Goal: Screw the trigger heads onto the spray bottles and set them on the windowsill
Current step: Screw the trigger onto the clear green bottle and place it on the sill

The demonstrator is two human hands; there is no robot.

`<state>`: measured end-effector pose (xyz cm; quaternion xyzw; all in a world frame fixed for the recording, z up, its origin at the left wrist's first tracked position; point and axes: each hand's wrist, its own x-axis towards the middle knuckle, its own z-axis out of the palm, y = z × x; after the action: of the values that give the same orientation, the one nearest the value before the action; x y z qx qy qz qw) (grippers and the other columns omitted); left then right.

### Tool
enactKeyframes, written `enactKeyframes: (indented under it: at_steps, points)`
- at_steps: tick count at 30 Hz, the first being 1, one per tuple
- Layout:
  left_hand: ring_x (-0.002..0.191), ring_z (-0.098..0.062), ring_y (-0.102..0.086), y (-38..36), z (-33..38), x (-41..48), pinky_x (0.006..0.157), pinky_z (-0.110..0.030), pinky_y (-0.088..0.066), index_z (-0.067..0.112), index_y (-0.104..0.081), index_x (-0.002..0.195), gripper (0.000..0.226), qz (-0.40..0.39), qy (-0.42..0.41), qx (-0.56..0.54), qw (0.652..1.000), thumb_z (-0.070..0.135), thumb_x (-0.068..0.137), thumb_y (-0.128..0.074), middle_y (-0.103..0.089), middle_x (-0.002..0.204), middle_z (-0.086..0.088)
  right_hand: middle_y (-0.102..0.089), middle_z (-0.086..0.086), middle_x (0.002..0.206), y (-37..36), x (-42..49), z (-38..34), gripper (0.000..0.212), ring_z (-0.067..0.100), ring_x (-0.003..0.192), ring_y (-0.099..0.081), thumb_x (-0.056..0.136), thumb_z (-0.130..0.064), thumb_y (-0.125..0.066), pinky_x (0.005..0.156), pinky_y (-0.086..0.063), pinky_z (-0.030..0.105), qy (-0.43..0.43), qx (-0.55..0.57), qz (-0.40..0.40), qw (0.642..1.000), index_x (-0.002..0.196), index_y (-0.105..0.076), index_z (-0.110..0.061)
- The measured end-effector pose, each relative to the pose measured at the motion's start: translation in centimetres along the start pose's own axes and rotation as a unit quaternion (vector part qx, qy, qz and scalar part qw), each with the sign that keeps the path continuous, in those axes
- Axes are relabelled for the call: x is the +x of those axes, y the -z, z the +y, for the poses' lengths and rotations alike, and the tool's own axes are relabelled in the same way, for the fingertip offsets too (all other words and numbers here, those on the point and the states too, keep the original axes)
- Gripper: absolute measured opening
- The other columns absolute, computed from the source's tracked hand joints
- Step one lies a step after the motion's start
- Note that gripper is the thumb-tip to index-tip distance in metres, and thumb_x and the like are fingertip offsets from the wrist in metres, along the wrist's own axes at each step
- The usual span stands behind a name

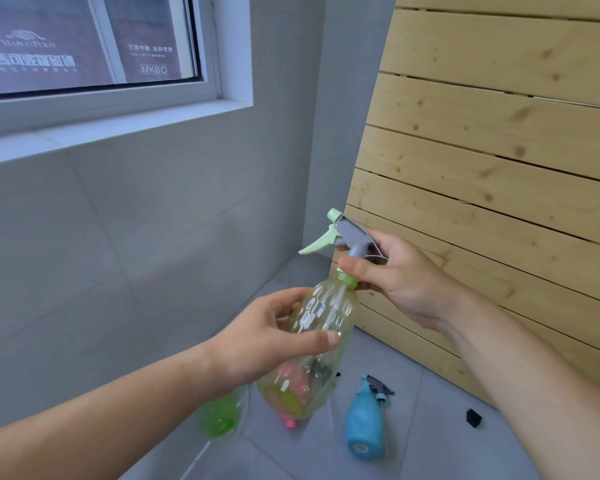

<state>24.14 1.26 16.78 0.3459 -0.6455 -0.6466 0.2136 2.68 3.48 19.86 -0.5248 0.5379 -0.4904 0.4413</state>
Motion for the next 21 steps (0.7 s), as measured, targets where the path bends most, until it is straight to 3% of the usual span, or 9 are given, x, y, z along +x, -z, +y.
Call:
enactKeyframes:
  at_steps: [4,7,9,12,14,17,21]
  points:
    - [0.111,-0.028,-0.073,0.2,-0.3,0.3,0.091,-0.031,-0.062,0.036,-0.076,0.115,0.041,-0.004,-0.006,-0.006,1.0,0.021,0.078,-0.086,-0.078,0.118,-0.005,-0.065,-0.006,0.089,-0.5,0.4,0.3,0.031,0.014,0.083,-0.063,0.081,-0.03,-0.075,0.076,-0.057,0.038,-0.012,-0.003,0.028,1.0,0.109,-0.068,-0.019]
    - [0.111,-0.027,-0.073,0.4,-0.4,0.4,0.09,-0.03,-0.061,0.034,-0.073,0.12,0.044,-0.004,-0.013,0.008,1.0,0.017,0.081,-0.086,-0.078,0.118,-0.005,-0.062,0.0,0.088,0.2,0.4,-0.2,0.037,0.016,0.081,-0.062,0.079,-0.018,-0.068,0.071,-0.054,0.032,-0.026,0.071,-0.018,0.997,0.116,-0.066,-0.015]
    - [0.109,-0.026,-0.074,0.5,-0.5,0.5,0.09,-0.032,-0.062,0.036,-0.073,0.117,0.044,0.003,-0.009,0.022,1.0,0.019,0.079,-0.088,-0.078,0.116,-0.004,-0.065,0.001,0.084,0.6,0.3,-0.4,0.034,0.017,0.082,-0.064,0.084,-0.006,-0.068,0.072,-0.054,0.029,-0.02,0.058,-0.05,0.997,0.118,-0.066,-0.011]
    - [0.105,-0.028,-0.075,0.5,-0.8,0.6,0.091,-0.047,-0.062,0.04,-0.073,0.113,0.049,0.02,-0.005,0.045,0.999,0.034,0.067,-0.09,-0.077,0.114,-0.007,-0.072,0.006,0.094,0.9,0.2,-0.4,0.03,0.023,0.1,-0.068,0.089,0.004,-0.063,0.077,-0.055,0.029,-0.029,0.029,-0.059,0.997,0.116,-0.064,-0.009]
    - [0.102,-0.03,-0.075,0.5,-1.0,0.7,0.09,-0.053,-0.062,0.041,-0.072,0.113,0.052,0.028,-0.005,0.052,0.998,0.037,0.064,-0.09,-0.076,0.112,-0.008,-0.073,0.006,0.097,0.8,0.2,-0.2,0.027,0.025,0.102,-0.067,0.09,0.005,-0.061,0.079,-0.055,0.032,-0.032,0.021,-0.052,0.998,0.113,-0.063,-0.008]
    - [0.103,-0.028,-0.075,0.5,-1.0,0.8,0.091,-0.05,-0.062,0.039,-0.073,0.113,0.047,0.032,-0.011,0.052,0.998,0.027,0.072,-0.09,-0.077,0.112,-0.009,-0.074,0.015,0.105,0.5,0.2,0.0,0.023,0.024,0.097,-0.068,0.09,0.004,-0.06,0.085,-0.057,0.039,-0.018,0.005,-0.041,0.999,0.112,-0.061,-0.003]
    - [0.107,-0.027,-0.075,0.5,-0.9,0.8,0.094,-0.043,-0.062,0.04,-0.074,0.113,0.044,0.018,-0.007,0.047,0.999,0.023,0.075,-0.09,-0.079,0.113,-0.005,-0.074,0.015,0.105,0.4,0.2,-0.1,0.025,0.021,0.096,-0.07,0.09,0.003,-0.061,0.086,-0.057,0.038,-0.005,-0.014,-0.038,0.999,0.112,-0.061,-0.008]
